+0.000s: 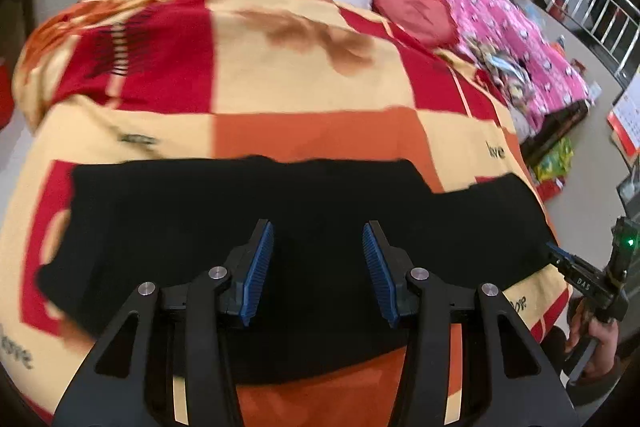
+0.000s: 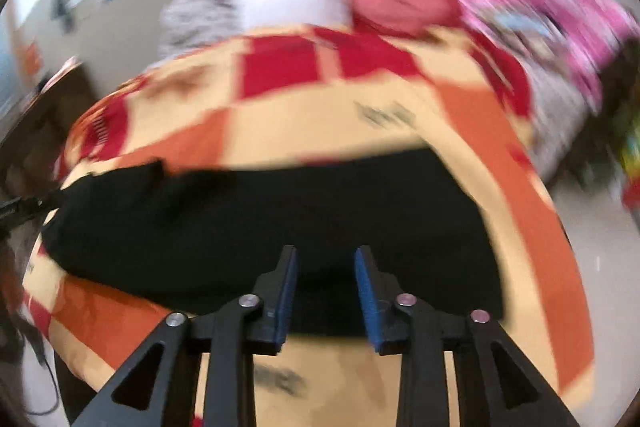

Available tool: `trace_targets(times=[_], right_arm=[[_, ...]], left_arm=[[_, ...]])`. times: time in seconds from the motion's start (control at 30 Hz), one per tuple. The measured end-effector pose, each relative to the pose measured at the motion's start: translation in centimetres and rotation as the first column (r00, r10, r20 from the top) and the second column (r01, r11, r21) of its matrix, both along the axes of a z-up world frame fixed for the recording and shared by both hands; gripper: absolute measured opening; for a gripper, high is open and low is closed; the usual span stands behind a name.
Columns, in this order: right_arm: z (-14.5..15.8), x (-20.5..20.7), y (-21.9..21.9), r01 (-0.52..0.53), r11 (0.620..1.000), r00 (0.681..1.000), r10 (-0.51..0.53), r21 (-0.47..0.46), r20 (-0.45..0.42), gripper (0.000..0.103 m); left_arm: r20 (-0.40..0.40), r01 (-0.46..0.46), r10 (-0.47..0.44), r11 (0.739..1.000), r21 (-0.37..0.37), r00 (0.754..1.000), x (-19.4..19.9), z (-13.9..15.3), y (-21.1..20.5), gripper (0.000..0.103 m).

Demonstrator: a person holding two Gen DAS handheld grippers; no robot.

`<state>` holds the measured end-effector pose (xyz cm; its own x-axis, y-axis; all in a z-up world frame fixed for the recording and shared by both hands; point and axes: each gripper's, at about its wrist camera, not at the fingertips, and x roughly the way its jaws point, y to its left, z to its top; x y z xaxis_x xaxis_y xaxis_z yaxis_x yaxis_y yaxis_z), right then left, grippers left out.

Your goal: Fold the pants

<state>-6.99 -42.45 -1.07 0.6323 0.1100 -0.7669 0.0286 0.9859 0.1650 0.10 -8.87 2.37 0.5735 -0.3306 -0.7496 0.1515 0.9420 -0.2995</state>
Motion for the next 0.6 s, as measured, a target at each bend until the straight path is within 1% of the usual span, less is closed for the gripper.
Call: trace_targets(times=[0.07,0.13,0.2,0.27,0.33,0.37,0.4,0.43,0.47,0.6], right_arm=[[-0.6,0.2,-1.5,0.045,0.998,0.999,-0.044,0.052,-0.004,0.03],[-0.9,0.9,-2.3,0.061,0.99,0.998,-0.064,0.128,0.015,0.03],[-1.3,1.9,-2.6,0.088,0.982,0.996,-0.092,0.165,0.019,0.031],[-1.9,3.4,-2.5,0.105,0.976,0.993,-0.113,0.192,0.033,0.032],[-2.2,4.3,-3.2,0.138,0.959,0.985,-0.158,0.246,0.063,0.032],[-2.4,4.3,-3.6,0.154,0.953,0.982,-0.176,0.263,0.062,0.024],[-2.3,4.5,-4.0,0.163,0.946,0.98,-0.188,0.28,0.063,0.012],[-2.2,4.4,-4.3,0.161,0.939,0.979,-0.191,0.304,0.073,0.011],[-1.8,3.9,-4.4,0.159,0.938,0.977,-0.194,0.308,0.086,0.009],[0.5,0.4,-3.7,0.122,0.97,0.978,-0.153,0.21,0.139,0.008]], left_arm=[[-0.02,0.018,-0.018,1.0,0.01,1.0,0.5,-0.8,-1.4,0.046],[-0.017,0.024,-0.024,0.999,0.037,1.0,0.6,-1.2,-2.3,0.046],[-0.009,0.024,-0.024,0.997,0.075,1.0,0.5,-1.6,-3.1,0.047],[-0.005,0.026,-0.026,0.995,0.091,1.0,0.3,-1.9,-3.4,0.049],[-0.002,0.025,-0.025,0.995,0.096,1.0,0.2,-2.0,-3.6,0.049],[-0.004,0.023,-0.023,0.995,0.095,1.0,0.3,-2.1,-3.6,0.049],[-0.008,0.02,-0.019,0.995,0.093,1.0,0.4,-2.2,-3.6,0.049],[-0.013,0.017,-0.015,0.996,0.09,1.0,0.4,-2.1,-3.6,0.049],[-0.019,0.016,-0.014,0.996,0.087,1.0,0.5,-2.1,-3.7,0.049],[-0.04,0.049,-0.047,0.997,0.057,0.998,0.2,-1.5,-4.2,0.049]])
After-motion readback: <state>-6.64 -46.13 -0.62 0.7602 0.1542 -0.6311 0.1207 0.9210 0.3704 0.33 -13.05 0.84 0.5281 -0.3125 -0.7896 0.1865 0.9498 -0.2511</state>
